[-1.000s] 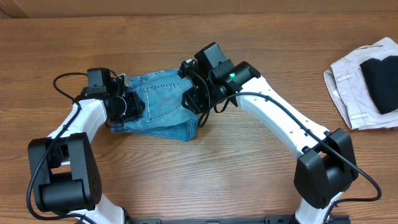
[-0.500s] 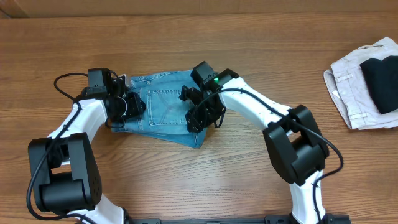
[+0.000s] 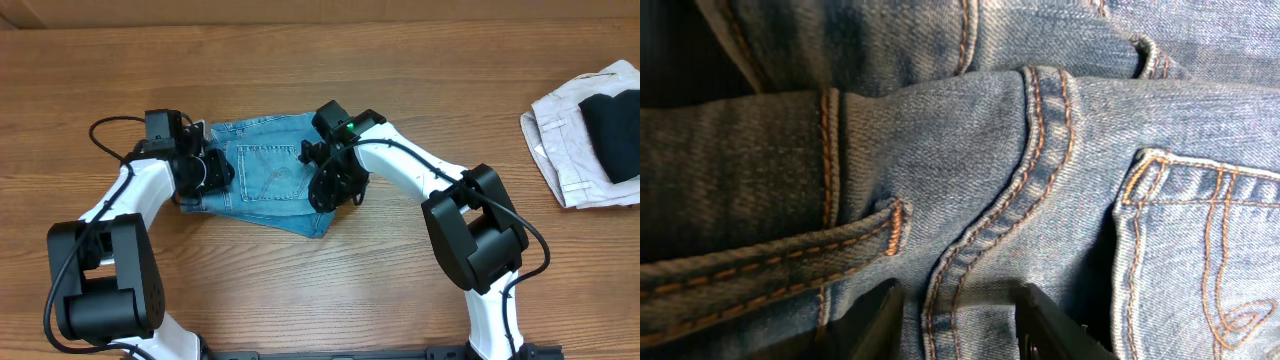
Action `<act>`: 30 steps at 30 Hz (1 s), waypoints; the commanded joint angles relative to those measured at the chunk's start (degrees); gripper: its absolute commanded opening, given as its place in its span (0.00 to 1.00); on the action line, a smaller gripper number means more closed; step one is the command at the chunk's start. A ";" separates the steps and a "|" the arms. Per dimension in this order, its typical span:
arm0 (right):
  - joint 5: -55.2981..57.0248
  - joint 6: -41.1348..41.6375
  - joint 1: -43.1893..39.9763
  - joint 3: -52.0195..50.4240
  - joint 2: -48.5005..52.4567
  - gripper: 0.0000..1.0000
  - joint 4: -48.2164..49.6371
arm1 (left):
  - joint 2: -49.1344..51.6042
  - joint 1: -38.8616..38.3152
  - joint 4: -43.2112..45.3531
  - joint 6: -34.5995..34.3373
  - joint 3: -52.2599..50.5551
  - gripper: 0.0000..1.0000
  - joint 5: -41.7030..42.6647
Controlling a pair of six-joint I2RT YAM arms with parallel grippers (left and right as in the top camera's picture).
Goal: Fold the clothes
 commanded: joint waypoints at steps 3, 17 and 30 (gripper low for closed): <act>8.31 1.81 -1.95 -0.81 2.38 0.44 -0.66 | 1.27 0.79 2.19 -0.55 0.76 0.42 -5.77; 13.05 3.37 -2.29 6.34 -14.51 0.79 3.52 | -2.32 2.16 -21.18 0.85 32.57 0.58 -1.29; 2.71 3.26 -7.52 5.77 -17.00 0.79 0.35 | -1.95 -4.11 -24.24 13.94 26.99 0.80 -4.70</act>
